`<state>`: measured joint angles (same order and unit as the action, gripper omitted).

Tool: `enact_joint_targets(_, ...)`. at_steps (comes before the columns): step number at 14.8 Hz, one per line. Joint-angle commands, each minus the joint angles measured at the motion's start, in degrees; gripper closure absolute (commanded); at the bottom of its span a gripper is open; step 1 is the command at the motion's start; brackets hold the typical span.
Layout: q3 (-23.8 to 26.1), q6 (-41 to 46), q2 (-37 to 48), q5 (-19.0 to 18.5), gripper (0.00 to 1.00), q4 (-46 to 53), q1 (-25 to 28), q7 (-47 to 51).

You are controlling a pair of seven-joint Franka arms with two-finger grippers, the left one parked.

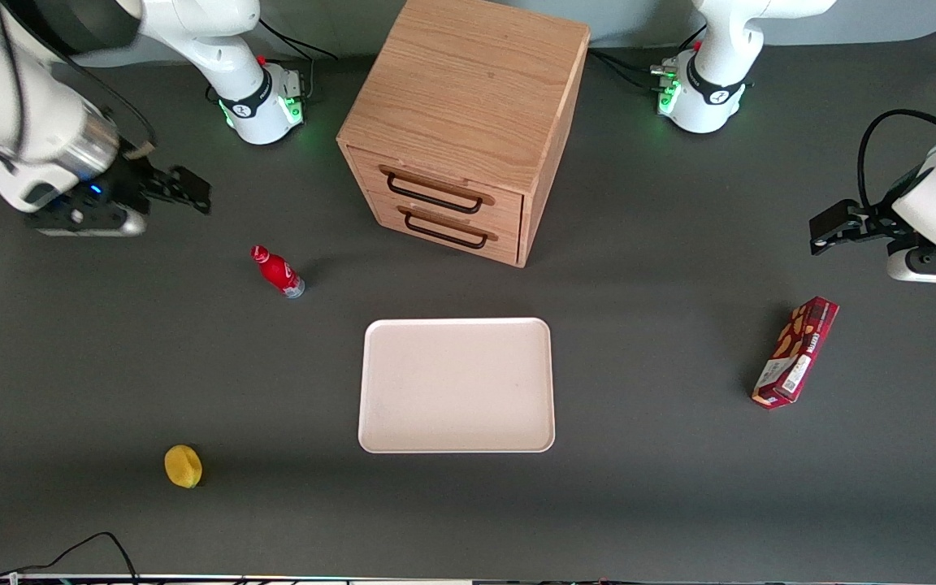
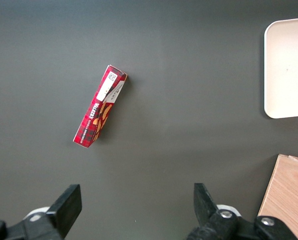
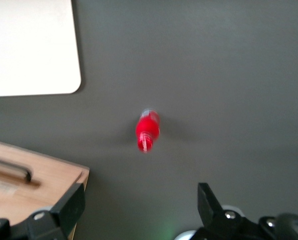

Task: Place coke bottle on tray
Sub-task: 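Move the open right gripper down over the red Coca-Cola bottle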

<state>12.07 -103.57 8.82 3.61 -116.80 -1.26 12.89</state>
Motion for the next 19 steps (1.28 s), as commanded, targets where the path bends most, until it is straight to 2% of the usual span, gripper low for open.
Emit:
enact_joint_targets(1, 0.32, -18.01, 0.15, 0.96, 0.00, -14.91, 0.20, 0.55)
enact_joint_targets(3, 2.07, -25.86, -2.39, 0.96, 0.00, -18.71, 0.20, 2.39)
enact_joint_targets(6, 2.52, -32.99, -4.25, 0.96, 0.00, -22.58, 0.20, 3.19)
enact_joint_targets(9, 2.96, -33.98, -3.55, 0.96, 0.00, -25.14, 0.20, 3.19)
enact_joint_targets(13, 3.40, -34.07, -1.54, 0.87, 0.15, -27.51, 0.20, 3.19)
enact_joint_targets(14, 3.83, -34.07, -0.66, 0.87, 0.26, -28.13, 0.12, 3.11)
enact_joint_targets(15, 3.84, -33.98, -0.47, 0.87, 0.47, -28.31, 0.12, 3.10)
enact_joint_targets(16, 3.93, -33.98, -0.47, 0.87, 0.78, -28.22, 0.20, 3.10)
enact_joint_targets(17, 4.01, -33.98, -0.56, 0.87, 1.00, -28.13, 0.20, 3.02)
enact_joint_targets(19, 4.89, -33.98, -0.65, 0.52, 1.00, -27.78, 0.20, 3.02)
